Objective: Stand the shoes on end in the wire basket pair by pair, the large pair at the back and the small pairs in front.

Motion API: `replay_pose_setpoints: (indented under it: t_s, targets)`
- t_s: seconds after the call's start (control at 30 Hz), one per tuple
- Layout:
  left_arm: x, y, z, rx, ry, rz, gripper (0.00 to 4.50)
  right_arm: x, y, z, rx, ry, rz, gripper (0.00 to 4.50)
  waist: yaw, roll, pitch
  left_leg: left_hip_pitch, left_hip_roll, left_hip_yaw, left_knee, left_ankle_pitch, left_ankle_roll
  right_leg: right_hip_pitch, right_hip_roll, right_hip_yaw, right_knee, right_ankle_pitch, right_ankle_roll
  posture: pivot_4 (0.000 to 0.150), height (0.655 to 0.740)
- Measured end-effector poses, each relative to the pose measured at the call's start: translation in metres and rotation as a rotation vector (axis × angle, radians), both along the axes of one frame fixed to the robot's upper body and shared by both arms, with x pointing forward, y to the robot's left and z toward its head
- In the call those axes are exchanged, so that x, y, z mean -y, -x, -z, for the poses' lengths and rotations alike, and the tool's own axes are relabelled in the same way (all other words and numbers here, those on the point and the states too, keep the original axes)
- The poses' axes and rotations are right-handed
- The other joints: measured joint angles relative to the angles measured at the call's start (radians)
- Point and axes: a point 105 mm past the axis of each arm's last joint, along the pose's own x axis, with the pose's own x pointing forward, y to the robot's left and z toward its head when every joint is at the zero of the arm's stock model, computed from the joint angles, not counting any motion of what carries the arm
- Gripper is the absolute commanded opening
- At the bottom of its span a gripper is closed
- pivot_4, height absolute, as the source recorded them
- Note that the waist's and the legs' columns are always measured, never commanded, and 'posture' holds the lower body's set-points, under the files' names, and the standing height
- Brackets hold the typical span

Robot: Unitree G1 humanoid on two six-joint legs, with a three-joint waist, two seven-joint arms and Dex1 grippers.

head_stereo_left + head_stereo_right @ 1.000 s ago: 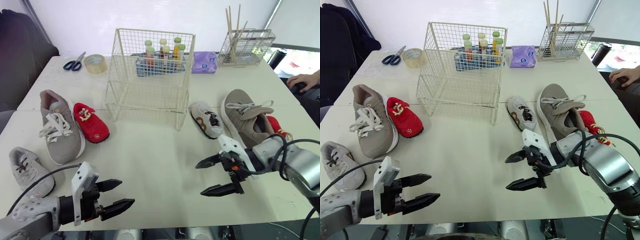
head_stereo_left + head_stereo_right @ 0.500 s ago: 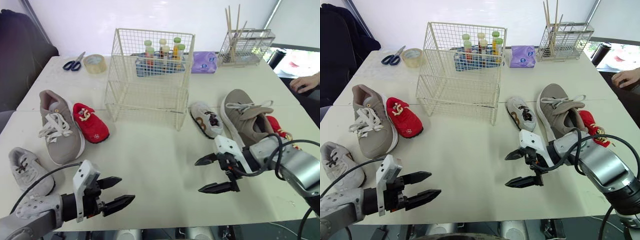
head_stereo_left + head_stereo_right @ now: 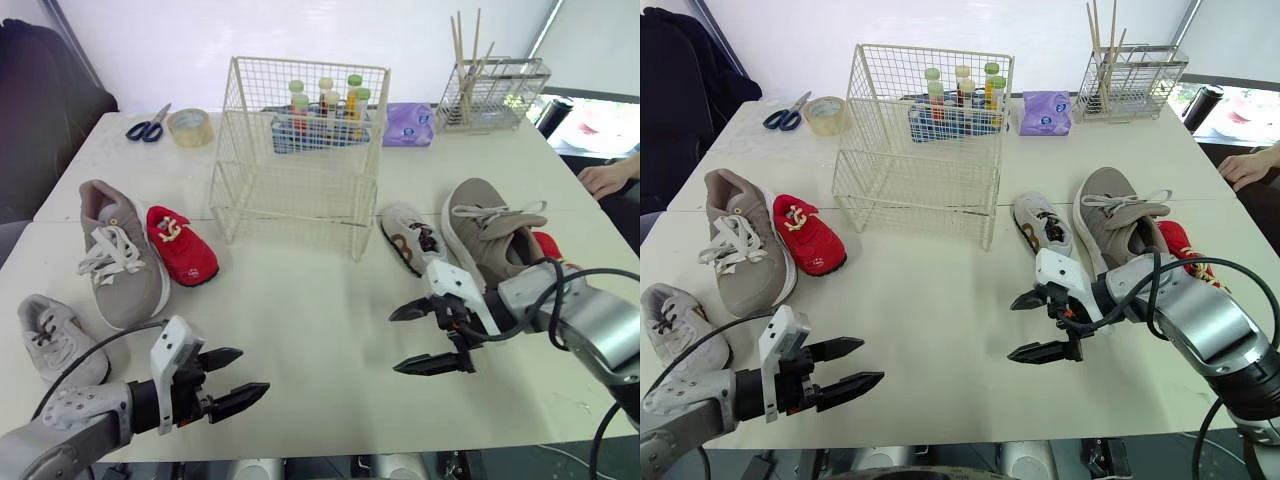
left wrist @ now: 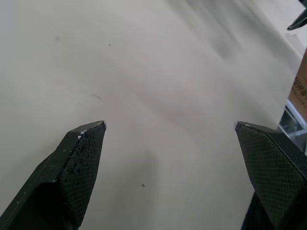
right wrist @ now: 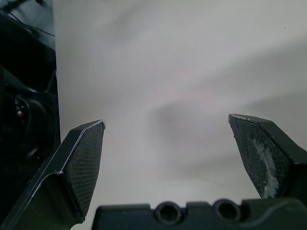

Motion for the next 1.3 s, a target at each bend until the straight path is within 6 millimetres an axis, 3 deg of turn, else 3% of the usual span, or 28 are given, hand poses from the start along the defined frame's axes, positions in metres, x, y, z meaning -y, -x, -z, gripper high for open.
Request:
replay_pose_setpoints:
  t_s: [0.07,0.2,0.3,0.37,0.43,0.63,0.9,1.1,1.2,1.3]
  targets:
    - [-0.001,-0.004,0.000,0.015,-0.012,0.014,4.47,0.000,-0.005,-0.016,0.053,0.015,-0.021,4.50,0.000,0.001,0.000,0.000,0.000,0.000,0.000,0.000,0.000,0.000,0.000,0.000,0.000,0.000,0.000,0.150,0.7400]
    - [-0.012,-0.011,-0.012,0.065,-0.065,0.064,4.47,-0.015,-0.027,-0.084,0.255,-0.038,-0.073,4.50,-0.006,0.003,0.002,0.000,0.001,0.001,-0.001,0.000,0.000,-0.003,0.001,0.000,0.001,0.000,0.000,0.150,0.7400]
    - [-0.018,-0.026,-0.059,0.215,-0.098,0.095,4.47,-0.027,-0.048,-0.134,0.420,-0.077,-0.106,4.50,-0.005,0.003,0.003,-0.001,0.002,0.002,-0.001,0.001,-0.001,-0.004,0.002,0.000,0.001,0.000,0.000,0.150,0.7400]
    - [-0.014,-0.027,-0.091,0.323,-0.116,0.128,4.47,-0.035,-0.060,-0.145,0.490,-0.051,-0.144,4.50,-0.005,0.002,0.003,0.000,0.001,0.003,-0.002,0.001,-0.002,-0.003,0.002,0.001,0.000,0.002,0.003,0.150,0.7400]
    - [-0.011,-0.024,-0.103,0.353,-0.129,0.146,4.47,-0.043,-0.072,-0.139,0.483,-0.025,-0.184,4.50,-0.010,0.003,0.003,-0.001,0.000,0.007,-0.002,0.001,-0.001,-0.003,0.001,0.004,0.000,0.002,0.004,0.150,0.7400]
    - [-0.020,-0.025,-0.112,0.411,-0.175,0.067,4.47,-0.060,-0.098,-0.116,0.404,0.065,-0.217,4.50,-0.027,0.003,0.004,-0.001,0.001,0.010,-0.002,0.001,-0.002,-0.005,0.001,0.005,0.002,0.002,0.005,0.150,0.7400]
    - [-0.025,-0.021,-0.081,0.360,-0.108,-0.042,4.47,-0.076,-0.116,-0.090,0.366,0.135,-0.198,4.50,-0.026,0.003,0.004,0.000,0.002,0.011,-0.002,0.001,-0.002,-0.006,0.002,0.006,0.004,0.002,0.005,0.150,0.7400]
    - [-0.022,-0.025,-0.079,0.386,-0.105,-0.044,4.47,-0.078,-0.121,-0.077,0.346,0.199,-0.177,4.50,-0.026,0.003,0.004,0.000,0.001,0.011,-0.002,0.001,-0.002,-0.006,0.002,0.006,0.004,0.003,0.004,0.150,0.7400]
    - [-0.019,-0.027,-0.081,0.405,-0.098,-0.033,4.50,-0.078,-0.122,-0.076,0.359,0.225,-0.178,3.34,-0.027,0.003,0.004,0.000,0.001,0.011,-0.002,0.001,-0.002,-0.006,0.002,0.006,0.004,0.003,0.005,0.150,0.7400]
    - [-0.017,-0.028,-0.080,0.409,-0.102,-0.022,4.50,-0.081,-0.124,-0.069,0.376,0.257,-0.184,1.78,-0.027,0.003,0.004,0.000,0.001,0.011,-0.002,0.001,-0.002,-0.006,0.002,0.006,0.004,0.003,0.005,0.150,0.7400]
